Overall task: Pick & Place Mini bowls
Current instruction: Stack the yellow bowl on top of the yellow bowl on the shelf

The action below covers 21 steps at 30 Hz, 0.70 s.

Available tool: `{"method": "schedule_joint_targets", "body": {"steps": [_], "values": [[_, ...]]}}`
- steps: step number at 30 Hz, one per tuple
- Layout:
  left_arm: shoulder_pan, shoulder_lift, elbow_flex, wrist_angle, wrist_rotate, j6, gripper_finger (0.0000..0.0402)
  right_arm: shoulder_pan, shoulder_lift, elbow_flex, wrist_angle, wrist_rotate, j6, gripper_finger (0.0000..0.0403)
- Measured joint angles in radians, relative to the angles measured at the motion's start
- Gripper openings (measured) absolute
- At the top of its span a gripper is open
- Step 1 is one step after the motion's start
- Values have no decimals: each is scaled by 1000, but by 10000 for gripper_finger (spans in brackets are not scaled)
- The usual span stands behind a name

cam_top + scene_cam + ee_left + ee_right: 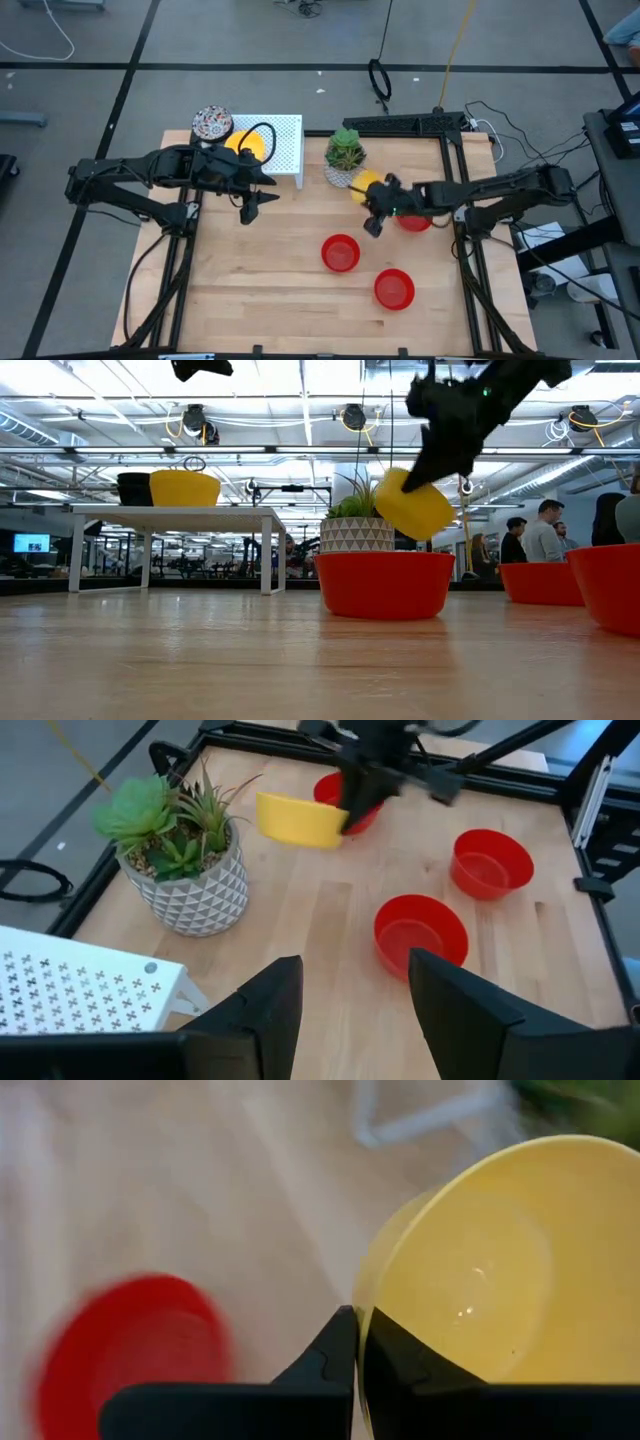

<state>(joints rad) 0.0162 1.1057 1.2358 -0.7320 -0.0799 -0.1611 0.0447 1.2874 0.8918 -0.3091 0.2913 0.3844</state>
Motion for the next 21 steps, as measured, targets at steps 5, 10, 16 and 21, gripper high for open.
{"method": "schedule_joint_targets", "body": {"steps": [5, 10, 16, 21], "values": [[0, 0, 0, -6, 0, 48, 186, 112, 33, 0, 186, -5, 31, 0], [0, 0, 0, -6, 0, 77, 186, 159, 93, 26, 286, -7, 25, 0], [0, 0, 0, -6, 0, 49, 186, 158, 233, 151, 289, -64, -63, 0], [0, 0, 0, -5, 1, -6, 186, 147, 347, 259, 289, -90, -141, 0]]}}
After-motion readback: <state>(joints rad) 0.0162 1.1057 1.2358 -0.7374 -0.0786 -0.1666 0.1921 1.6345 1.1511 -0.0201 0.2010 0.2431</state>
